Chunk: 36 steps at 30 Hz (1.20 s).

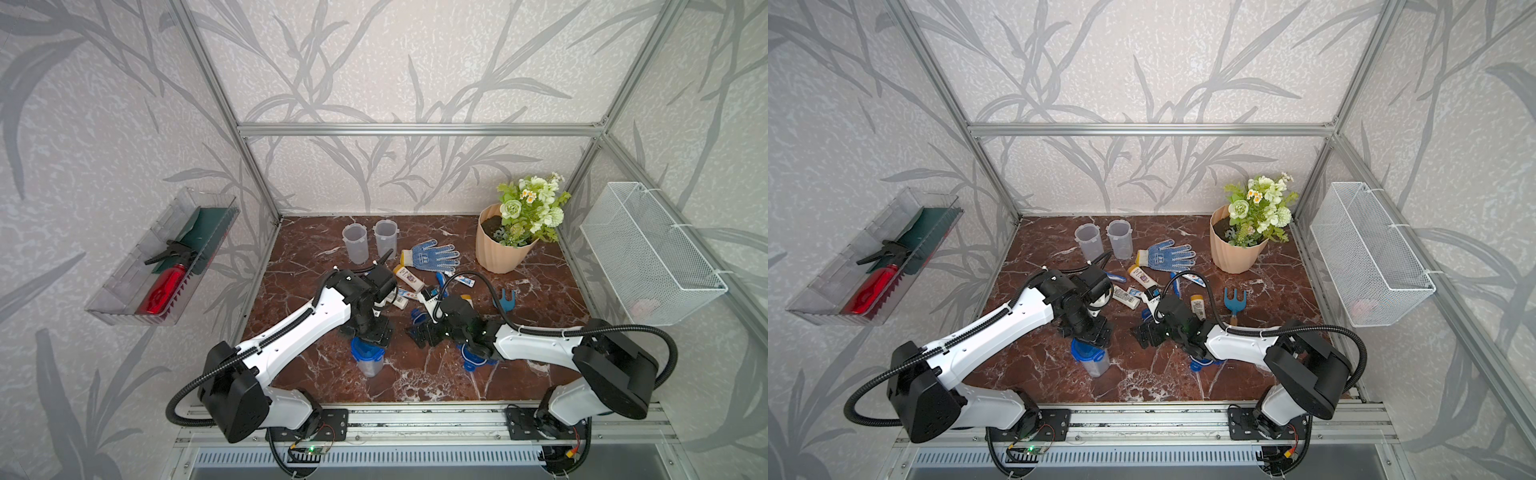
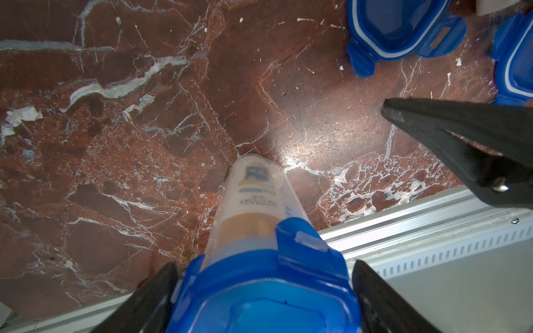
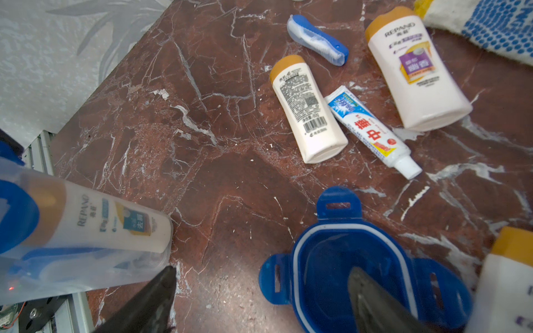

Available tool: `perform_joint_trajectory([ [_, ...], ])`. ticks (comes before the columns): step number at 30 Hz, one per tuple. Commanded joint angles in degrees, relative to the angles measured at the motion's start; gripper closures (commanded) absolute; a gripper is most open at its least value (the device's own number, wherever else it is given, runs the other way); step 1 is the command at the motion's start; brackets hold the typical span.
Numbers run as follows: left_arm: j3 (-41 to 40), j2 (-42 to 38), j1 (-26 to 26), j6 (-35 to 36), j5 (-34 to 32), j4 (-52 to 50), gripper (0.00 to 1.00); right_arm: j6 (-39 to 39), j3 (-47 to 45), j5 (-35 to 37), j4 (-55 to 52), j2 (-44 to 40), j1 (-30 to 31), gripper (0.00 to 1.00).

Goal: Take out toiletry kits
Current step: Move the container to the center of the board.

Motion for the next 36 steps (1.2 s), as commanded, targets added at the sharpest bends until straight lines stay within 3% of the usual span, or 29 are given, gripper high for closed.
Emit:
perform_joint_trajectory([
  [1, 2.43, 1.35, -0.13, 1.78, -0.73, -0.80, 0.21, 0.12, 0.18, -1.36, 2.02, 1.45, -0.67, 0.09],
  [11, 11.69, 4.79, 0.69, 1.98, -9.53, 0.97, 0.26, 0.76, 0.87, -3.48, 3.11, 3.53, -2.25, 0.09],
  [16, 15.36, 11.57, 2.68, 3.53, -8.67, 2.35, 0.25, 0.49, 1.48, -4.07, 2.85, 3.79, -3.00, 0.09],
  [19, 17.83, 16.00, 6.50, 3.26, -4.94, -0.18, 0.26, 0.40, 1.49, -4.27, 3.42, 4.05, -3.33, 0.09],
  [30, 17.66, 14.85, 13.65, -1.59, -3.98, 7.17, 0.25, 2.56, 2.30, -7.85, 8.02, 9.04, -4.45, 0.09],
  [36, 18.57, 15.78, 15.09, -3.42, -3.47, 7.37, 0.06, 3.37, 2.51, -8.20, 9.14, 9.33, -4.54, 0.07],
])
